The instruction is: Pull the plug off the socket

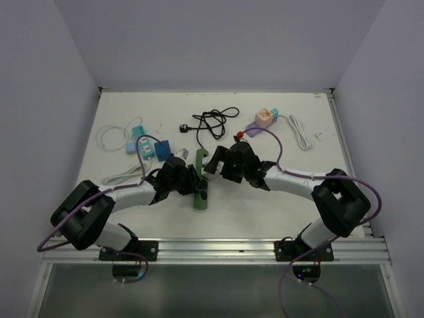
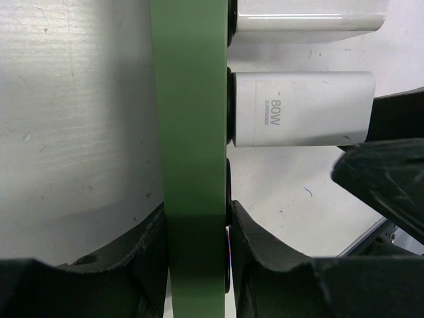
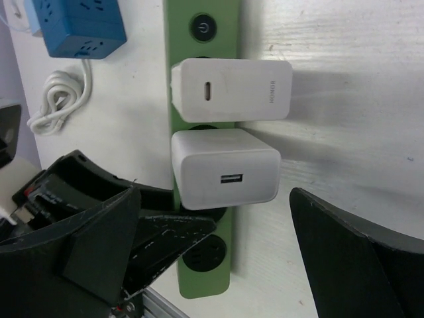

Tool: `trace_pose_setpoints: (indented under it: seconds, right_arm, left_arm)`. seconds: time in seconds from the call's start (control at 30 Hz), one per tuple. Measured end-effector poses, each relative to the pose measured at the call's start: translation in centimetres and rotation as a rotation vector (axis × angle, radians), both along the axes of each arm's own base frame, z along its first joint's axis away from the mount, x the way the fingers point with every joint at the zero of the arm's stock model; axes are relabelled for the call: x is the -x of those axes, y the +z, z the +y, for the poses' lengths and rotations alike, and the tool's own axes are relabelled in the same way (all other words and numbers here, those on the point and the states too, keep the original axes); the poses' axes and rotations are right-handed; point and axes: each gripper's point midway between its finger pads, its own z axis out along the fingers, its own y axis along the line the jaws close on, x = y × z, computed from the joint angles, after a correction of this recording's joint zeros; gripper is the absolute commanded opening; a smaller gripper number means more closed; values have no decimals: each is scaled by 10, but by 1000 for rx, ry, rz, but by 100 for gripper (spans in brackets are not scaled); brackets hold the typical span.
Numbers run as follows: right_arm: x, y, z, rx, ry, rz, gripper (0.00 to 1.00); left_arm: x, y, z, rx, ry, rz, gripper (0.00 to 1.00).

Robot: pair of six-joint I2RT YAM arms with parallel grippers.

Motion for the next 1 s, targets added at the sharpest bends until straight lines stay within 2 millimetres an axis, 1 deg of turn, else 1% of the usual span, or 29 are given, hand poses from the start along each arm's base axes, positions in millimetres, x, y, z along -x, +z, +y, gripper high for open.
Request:
trace_pose_setpoints:
  seconds: [0.1,0.27,0.33,0.37,0.43,0.5,0.57,0.6,0.67,0.73,0.8,0.83,0.87,0.9,0.93,1.0]
  right_arm:
    - [0,-7,-1,-5,-36,36,97]
    - [-3,-4,2,-36,-64,47,90]
    - [-5,-4,3,-48,-74,52,89]
    - [-6,-6,4,-52,-81,57,87]
    - [-8,-11,3,-58,-97,70,86]
    - [-11,-17,3,-63,-112,82,80]
    - [-12,-25,1,-66,-127,101,77]
    - [-13,-26,2,-76,-129,101,72]
    - [-16,-24,5,-92,-131,93,67]
    - [-17,-23,7,-104,-129,91,59]
    - [-17,-22,8,-109,-123,88,50]
    - [-17,-22,8,-112,-121,88,40]
    - [-17,-22,8,-113,-121,89,36]
    - [-17,-22,8,-113,-120,89,31]
    - [-17,-23,8,-114,-120,89,24]
    - [-17,-23,8,-117,-119,88,18]
  left_arm:
    - [1,0,0,1,-4,-2,0]
    - [1,0,0,1,-8,-4,0]
    - [2,0,0,2,-9,-4,0]
    - [2,0,0,2,-9,-4,0]
    - [2,0,0,2,-9,-4,0]
    - [1,0,0,2,-9,-5,0]
    - [1,0,0,2,-9,-5,0]
    - [1,0,0,3,-9,-5,0]
    - [2,0,0,3,-9,-4,0]
    - [2,0,0,3,-9,-5,0]
    - [1,0,0,3,-8,-5,0]
    - [1,0,0,3,-8,-5,0]
    - [1,0,0,3,-8,-6,2]
    - [1,0,0,3,-7,-5,7]
    - [1,0,0,3,-8,-5,19]
    - [1,0,0,3,-8,-6,28]
